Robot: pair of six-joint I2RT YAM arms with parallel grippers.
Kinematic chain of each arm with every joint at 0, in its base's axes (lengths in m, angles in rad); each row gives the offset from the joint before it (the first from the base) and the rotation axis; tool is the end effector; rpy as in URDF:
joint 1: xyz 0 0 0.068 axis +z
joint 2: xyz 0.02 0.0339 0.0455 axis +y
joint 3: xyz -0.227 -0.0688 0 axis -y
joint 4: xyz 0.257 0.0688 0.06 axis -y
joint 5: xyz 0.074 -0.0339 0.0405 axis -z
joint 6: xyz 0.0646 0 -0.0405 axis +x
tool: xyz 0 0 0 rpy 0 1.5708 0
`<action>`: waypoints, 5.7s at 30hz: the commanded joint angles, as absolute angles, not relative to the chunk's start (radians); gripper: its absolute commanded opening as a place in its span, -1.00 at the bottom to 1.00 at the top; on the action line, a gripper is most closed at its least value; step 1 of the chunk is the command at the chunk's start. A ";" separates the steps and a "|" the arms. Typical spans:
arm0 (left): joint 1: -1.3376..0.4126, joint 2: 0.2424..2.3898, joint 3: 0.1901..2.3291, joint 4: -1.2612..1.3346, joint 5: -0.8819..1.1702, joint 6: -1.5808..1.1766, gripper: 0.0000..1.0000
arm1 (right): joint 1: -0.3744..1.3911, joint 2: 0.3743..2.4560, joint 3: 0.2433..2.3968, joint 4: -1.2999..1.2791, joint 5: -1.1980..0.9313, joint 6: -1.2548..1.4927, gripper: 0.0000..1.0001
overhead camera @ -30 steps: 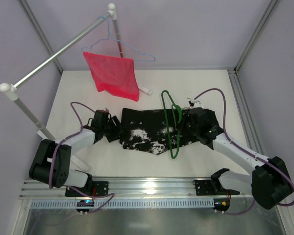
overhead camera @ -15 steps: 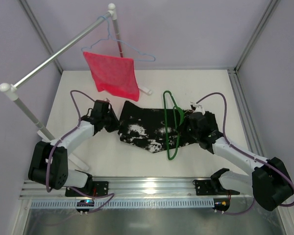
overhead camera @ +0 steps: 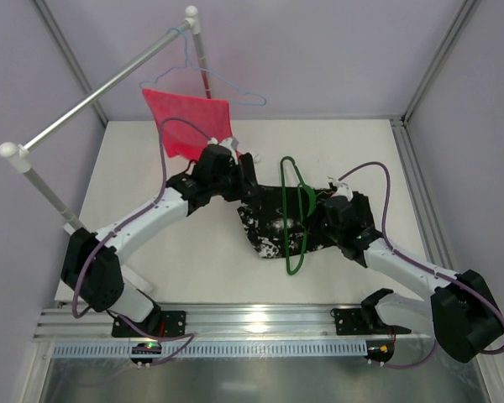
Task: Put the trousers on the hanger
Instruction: Place trousers on hanger
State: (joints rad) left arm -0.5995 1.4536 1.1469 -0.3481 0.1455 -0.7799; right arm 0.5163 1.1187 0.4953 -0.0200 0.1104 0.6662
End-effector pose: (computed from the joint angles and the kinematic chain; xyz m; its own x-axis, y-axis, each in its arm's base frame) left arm 0.2969 -0.2142 0.2346 -0.8168 -0.2845 -0.5018 0.1108 0.7763 -0.6205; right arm 0.2427 0.1296 0.1335 -0.6660 0.3282 -0.6698 -0.0031 0.8968 0.4425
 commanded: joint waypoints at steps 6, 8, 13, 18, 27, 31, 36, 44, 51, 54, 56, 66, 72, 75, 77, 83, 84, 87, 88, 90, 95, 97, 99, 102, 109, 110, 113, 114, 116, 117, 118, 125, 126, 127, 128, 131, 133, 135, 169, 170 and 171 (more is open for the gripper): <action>-0.767 1.785 1.411 -0.242 0.146 -0.876 -0.99 | 0.523 1.089 0.483 -0.023 0.140 0.653 -0.92; -0.796 1.851 1.483 -0.245 0.140 -0.887 -0.99 | 0.523 1.077 0.476 -0.021 0.143 0.658 -0.92; -0.844 2.014 1.597 -0.242 0.118 -0.900 -0.99 | 0.522 1.088 0.477 -0.009 0.117 0.653 -0.92; -0.845 1.994 1.658 -0.372 0.028 -0.868 -0.44 | 0.523 1.094 0.476 -0.006 0.109 0.663 -0.92; -0.821 1.798 1.617 -0.520 -0.101 -0.775 -0.27 | 0.523 1.095 0.483 -0.020 0.113 0.660 -0.92; -0.802 1.816 1.588 -0.531 -0.111 -0.776 -0.59 | 0.522 1.075 0.495 -0.051 0.133 0.660 -0.92; -0.807 1.934 1.545 -0.393 0.115 -0.770 -0.83 | 0.523 1.055 0.514 -0.077 0.152 0.664 -0.92; -0.879 2.031 1.394 -0.158 0.144 -0.801 -0.83 | 0.523 1.054 0.531 -0.084 0.121 0.657 -0.92; -0.894 2.086 1.401 -0.183 0.104 -0.792 -0.82 | 0.523 1.008 0.545 -0.092 0.066 0.646 -0.92; -0.894 2.092 1.404 -0.193 0.092 -0.788 -0.81 | 0.522 0.979 0.540 -0.077 0.035 0.653 -0.92; -0.894 2.103 1.414 -0.222 0.078 -0.790 -0.80 | 0.522 0.960 0.540 -0.052 -0.026 0.653 -0.92; -0.893 2.160 1.476 -0.324 0.055 -0.810 -0.77 | 0.523 0.974 0.493 0.098 -0.167 0.680 -0.92; -0.876 2.045 1.437 -0.344 0.040 -0.813 -0.52 | 0.522 0.962 0.509 0.009 -0.060 0.670 -0.92; -0.833 1.956 1.414 -0.312 0.101 -0.842 -0.34 | 0.522 0.956 0.502 -0.047 -0.025 0.669 -0.92; -0.818 1.918 1.399 -0.282 0.199 -0.877 -0.32 | 0.522 0.960 0.499 -0.054 -0.028 0.663 -0.92; -0.816 1.844 1.338 -0.199 0.241 -0.926 -0.30 | 0.523 0.957 0.500 -0.066 -0.017 0.663 -0.92; -0.816 1.839 1.339 -0.202 0.236 -0.923 -0.30 | 0.522 0.957 0.503 -0.069 -0.014 0.661 -0.92; -0.815 1.819 1.336 -0.178 0.232 -0.925 -0.31 | 0.523 0.957 0.511 -0.089 -0.006 0.657 -0.92; -0.815 1.819 1.333 -0.160 0.239 -0.928 -0.31 | 0.522 0.956 0.512 -0.090 -0.006 0.658 -0.92; -0.815 1.831 1.324 -0.098 0.278 -0.945 -0.38 | 0.523 0.951 0.512 -0.092 -0.005 0.658 -0.92; -0.815 1.907 1.310 -0.066 0.298 -0.971 -0.59 | 0.522 0.945 0.522 -0.103 -0.005 0.660 -0.92; -0.815 1.939 1.273 -0.022 0.293 -0.994 -0.62 | 0.523 0.942 0.529 -0.103 -0.005 0.660 -0.92; -0.816 1.966 1.266 -0.006 0.296 -1.006 -0.63 | 0.523 0.945 0.532 -0.092 -0.012 0.658 -0.92; -0.821 2.026 1.282 0.043 0.321 -1.014 -0.66 | 0.523 0.953 0.538 -0.060 -0.047 0.652 -0.92; -0.831 2.102 1.322 0.071 0.347 -1.034 -0.68 | 0.523 0.953 0.540 -0.011 -0.141 0.644 -0.92; -0.833 2.103 1.324 0.069 0.350 -1.032 -0.68 | 0.525 0.963 0.541 -0.005 -0.156 0.644 -0.92; -0.833 2.106 1.331 0.069 0.362 -1.032 -0.68 | 0.523 0.991 0.540 0.041 -0.187 0.660 -0.92; -0.831 2.100 1.330 0.069 0.367 -1.032 -0.68 | 0.522 0.996 0.540 0.031 -0.175 0.666 -0.92; -0.830 2.076 1.307 0.063 0.358 -1.028 -0.68 | 0.523 0.994 0.537 0.006 -0.126 0.675 -0.92; -0.828 2.039 1.299 0.055 0.350 -1.016 -0.65 | 0.523 0.989 0.537 -0.003 -0.114 0.675 -0.92; -0.827 2.020 1.295 0.034 0.341 -1.006 -0.64 | 0.523 0.985 0.537 -0.030 -0.101 0.675 -0.92; -0.828 1.879 1.263 -0.123 0.296 -0.957 -0.43 | 0.522 0.957 0.543 -0.139 -0.008 0.678 -0.92; -0.833 1.872 1.252 -0.152 0.292 -0.959 -0.42 | 0.522 0.951 0.542 -0.146 -0.005 0.677 -0.92; -0.836 1.864 1.252 -0.169 0.281 -0.953 -0.42 | 0.523 0.947 0.541 -0.149 -0.006 0.680 -0.92; -0.839 1.862 1.249 -0.181 0.273 -0.947 -0.42 | 0.522 0.942 0.540 -0.153 -0.006 0.681 -0.92; -0.850 1.867 1.235 -0.184 0.265 -0.943 -0.42 | 0.523 0.933 0.546 -0.161 -0.014 0.683 -0.92; -0.865 1.876 1.229 -0.146 0.276 -0.950 -0.42 | 0.523 0.933 0.552 -0.167 -0.011 0.684 -0.92; -0.877 1.905 1.232 -0.103 0.301 -0.960 -0.46 | 0.522 0.933 0.552 -0.170 -0.011 0.687 -0.92; -0.793 1.520 0.997 0.061 0.184 -0.773 0.18 | 0.589 0.920 0.503 -0.075 -0.158 0.690 -0.31; -0.793 1.525 0.997 0.080 0.201 -0.773 0.18 | 0.594 0.917 0.491 -0.063 -0.155 0.698 -0.31; -0.801 1.531 0.997 0.109 0.207 -0.775 0.18 | 0.595 0.913 0.479 -0.054 -0.153 0.704 -0.31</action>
State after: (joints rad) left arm -0.7918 1.5360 0.9981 -0.0410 0.1566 -0.8139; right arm 0.5797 0.9337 0.5156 -0.1097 -0.1501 0.6876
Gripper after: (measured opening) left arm 0.590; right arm 0.347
